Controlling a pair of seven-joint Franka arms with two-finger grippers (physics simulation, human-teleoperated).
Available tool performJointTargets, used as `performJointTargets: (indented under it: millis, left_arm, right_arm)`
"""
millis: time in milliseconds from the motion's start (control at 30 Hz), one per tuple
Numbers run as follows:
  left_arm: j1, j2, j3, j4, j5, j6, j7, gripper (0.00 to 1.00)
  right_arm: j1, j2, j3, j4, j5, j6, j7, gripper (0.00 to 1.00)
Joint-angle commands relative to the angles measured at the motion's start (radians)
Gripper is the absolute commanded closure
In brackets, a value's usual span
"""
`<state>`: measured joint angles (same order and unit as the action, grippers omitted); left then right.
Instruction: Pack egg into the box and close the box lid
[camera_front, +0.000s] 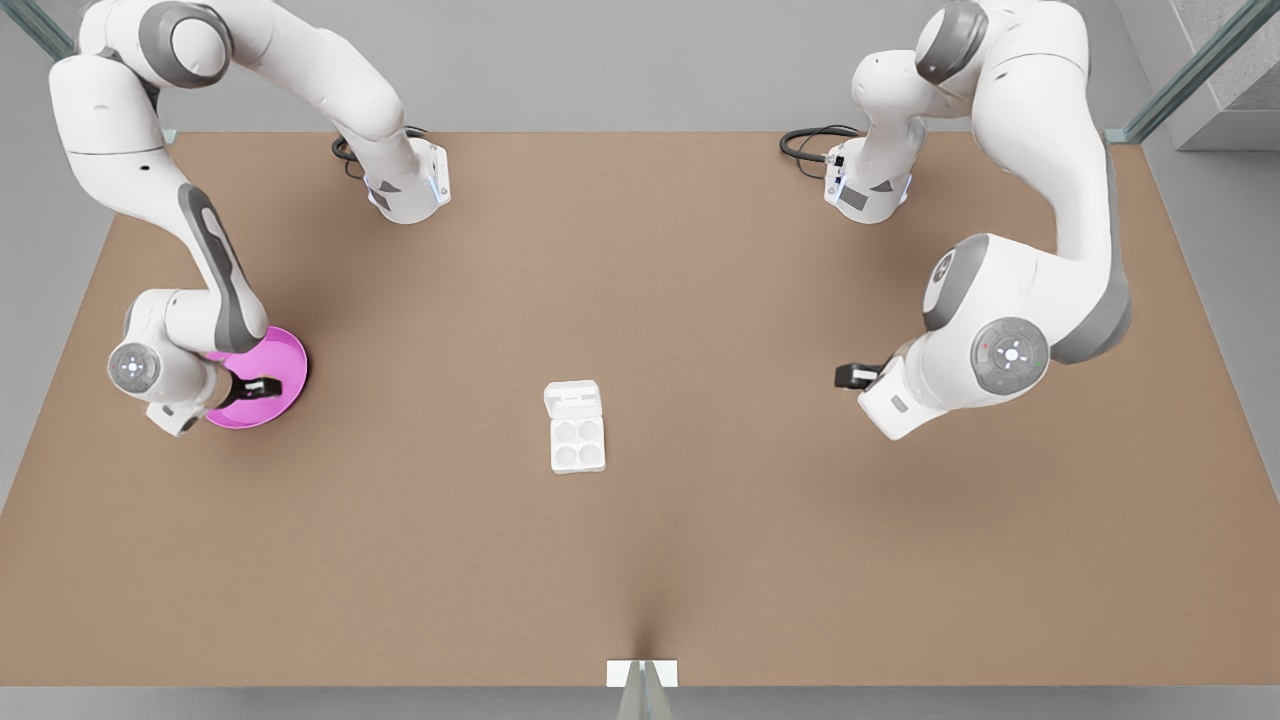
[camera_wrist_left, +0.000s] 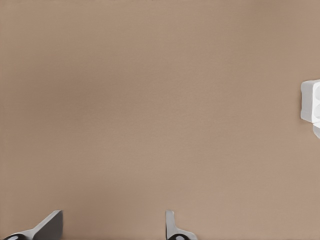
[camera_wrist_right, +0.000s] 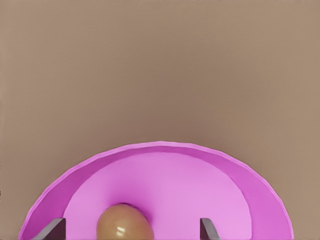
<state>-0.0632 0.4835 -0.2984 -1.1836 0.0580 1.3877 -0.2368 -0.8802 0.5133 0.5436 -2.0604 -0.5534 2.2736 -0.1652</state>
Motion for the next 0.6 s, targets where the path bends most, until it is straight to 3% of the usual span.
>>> performJointTargets:
  millis: [0,167,200,367,567]
  left_arm:
    - [-0.001,0.003,-0.001,-0.001,0.013,0.025,-0.002,0.00]
    - [-0.001,0.003,-0.001,-0.002,0.013,0.024,-0.001,0.00]
    - [-0.003,0.003,-0.001,-0.002,0.013,0.024,-0.001,0.00]
    - [-0.013,0.003,-0.002,-0.004,0.014,0.028,-0.002,0.00]
    - [-0.015,0.004,-0.001,-0.010,0.023,0.034,-0.002,0.00]
  right_arm:
    - [-0.029,-0.002,0.033,-0.021,-0.056,0.119,-0.221,0.00]
    - [-0.169,-0.108,0.133,-0.201,-0.074,0.175,-0.215,0.00]
    - [-0.267,-0.107,0.194,-0.222,-0.117,0.176,-0.215,0.00]
    - [-0.341,-0.125,0.213,-0.233,-0.145,0.277,-0.220,0.00]
    - [-0.330,-0.035,0.210,-0.213,-0.100,0.357,-0.215,0.00]
